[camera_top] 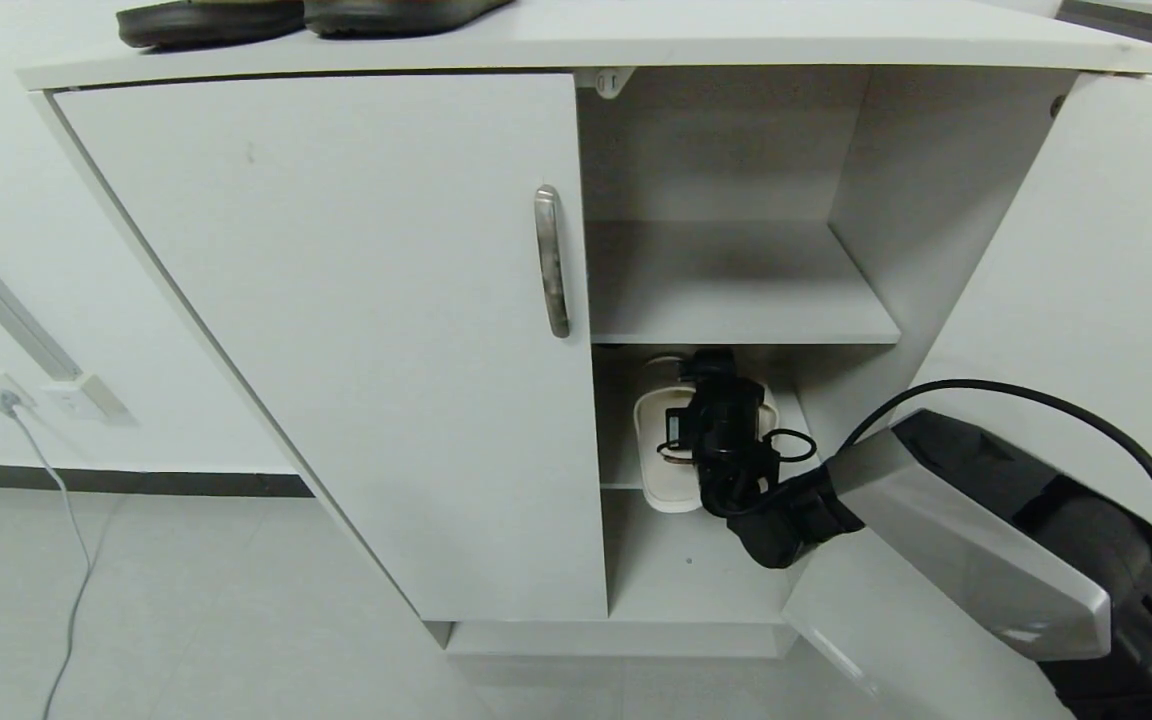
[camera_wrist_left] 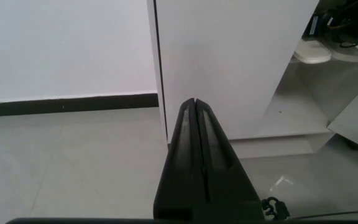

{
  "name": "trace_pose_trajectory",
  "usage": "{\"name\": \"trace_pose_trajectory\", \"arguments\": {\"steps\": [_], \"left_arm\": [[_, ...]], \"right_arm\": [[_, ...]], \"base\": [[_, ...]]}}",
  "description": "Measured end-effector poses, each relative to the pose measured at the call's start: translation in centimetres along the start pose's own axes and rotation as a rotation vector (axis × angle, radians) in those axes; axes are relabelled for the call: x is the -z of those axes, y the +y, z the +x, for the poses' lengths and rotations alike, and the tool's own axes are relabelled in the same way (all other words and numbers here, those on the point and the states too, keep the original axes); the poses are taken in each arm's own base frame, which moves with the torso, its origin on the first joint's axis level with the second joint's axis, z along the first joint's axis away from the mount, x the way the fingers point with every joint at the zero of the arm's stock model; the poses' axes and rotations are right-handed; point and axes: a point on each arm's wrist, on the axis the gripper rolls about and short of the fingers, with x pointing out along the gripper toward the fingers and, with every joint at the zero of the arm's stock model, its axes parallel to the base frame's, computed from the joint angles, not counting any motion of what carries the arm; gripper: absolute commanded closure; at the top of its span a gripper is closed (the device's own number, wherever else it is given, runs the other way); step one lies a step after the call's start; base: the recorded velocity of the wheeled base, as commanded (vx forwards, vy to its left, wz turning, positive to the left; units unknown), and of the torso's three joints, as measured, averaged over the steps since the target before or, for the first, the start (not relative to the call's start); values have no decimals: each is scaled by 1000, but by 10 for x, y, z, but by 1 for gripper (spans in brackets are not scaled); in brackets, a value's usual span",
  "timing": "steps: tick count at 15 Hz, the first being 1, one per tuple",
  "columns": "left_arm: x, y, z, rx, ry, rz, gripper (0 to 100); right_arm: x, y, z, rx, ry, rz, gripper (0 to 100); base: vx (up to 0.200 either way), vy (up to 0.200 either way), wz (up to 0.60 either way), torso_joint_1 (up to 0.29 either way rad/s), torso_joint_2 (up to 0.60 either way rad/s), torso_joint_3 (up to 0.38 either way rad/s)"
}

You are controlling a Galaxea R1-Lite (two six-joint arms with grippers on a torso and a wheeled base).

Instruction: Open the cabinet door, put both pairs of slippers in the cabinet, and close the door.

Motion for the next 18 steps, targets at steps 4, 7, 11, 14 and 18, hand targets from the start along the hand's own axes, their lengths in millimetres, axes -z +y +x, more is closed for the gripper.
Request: {"name": "trace_pose_trajectory", "arguments": {"steps": [4, 7, 11, 14, 18], "left_arm": [[0, 0, 0, 1, 0, 0, 100], [0, 0, 0, 1, 0, 0, 100], [0, 0, 0, 0, 0, 0, 100], [0, 0, 0, 0, 0, 0, 100], [0, 0, 0, 0, 0, 0, 100]], "right_arm": [[-1, 1, 7, 5, -7, 12, 100], [2, 1, 9, 7, -2, 9, 100], [5, 1, 9, 8, 5, 4, 0], [11, 0, 6, 7, 16, -4, 0], [13, -3, -10, -5, 25, -13, 0]], "base": [[0, 0, 0, 0, 0, 0], [0, 0, 0, 0, 0, 0], [0, 0, 0, 0, 0, 0], [0, 0, 0, 0, 0, 0], [0, 0, 0, 0, 0, 0]]}}
